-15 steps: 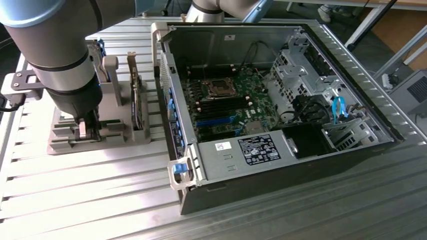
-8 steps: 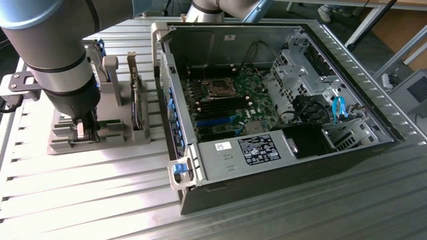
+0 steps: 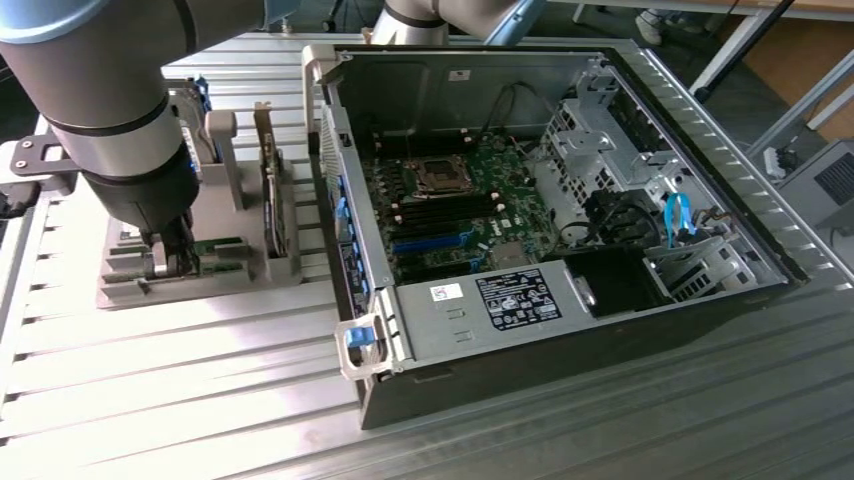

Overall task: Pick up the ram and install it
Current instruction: 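Pick up the ram and move it above insertion slot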

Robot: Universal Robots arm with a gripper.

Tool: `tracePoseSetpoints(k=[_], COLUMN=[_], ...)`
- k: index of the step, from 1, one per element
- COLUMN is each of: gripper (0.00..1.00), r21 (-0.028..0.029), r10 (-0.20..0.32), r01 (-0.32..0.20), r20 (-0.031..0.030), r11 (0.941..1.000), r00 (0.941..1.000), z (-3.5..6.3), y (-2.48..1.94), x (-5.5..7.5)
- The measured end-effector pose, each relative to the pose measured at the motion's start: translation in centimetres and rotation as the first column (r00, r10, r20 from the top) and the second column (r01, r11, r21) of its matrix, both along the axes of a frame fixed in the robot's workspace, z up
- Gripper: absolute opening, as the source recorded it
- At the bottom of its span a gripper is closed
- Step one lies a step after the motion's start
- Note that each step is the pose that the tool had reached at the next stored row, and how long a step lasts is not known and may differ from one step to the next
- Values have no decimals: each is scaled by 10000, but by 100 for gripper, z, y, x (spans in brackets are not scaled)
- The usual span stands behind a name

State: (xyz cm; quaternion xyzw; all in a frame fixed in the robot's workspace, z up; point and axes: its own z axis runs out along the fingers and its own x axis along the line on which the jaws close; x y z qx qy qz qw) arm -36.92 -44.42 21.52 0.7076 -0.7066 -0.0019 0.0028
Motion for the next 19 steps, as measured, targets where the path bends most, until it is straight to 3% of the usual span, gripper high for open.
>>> tracePoseSetpoints(k=[7, 19], gripper=[11, 11], r21=[-1, 1], r10=[0, 0], r01=[0, 0], r20=[-1, 1], r11=[10000, 10000], r00=[10000, 10000], z=[209, 369], y=[0, 0], x=[0, 0])
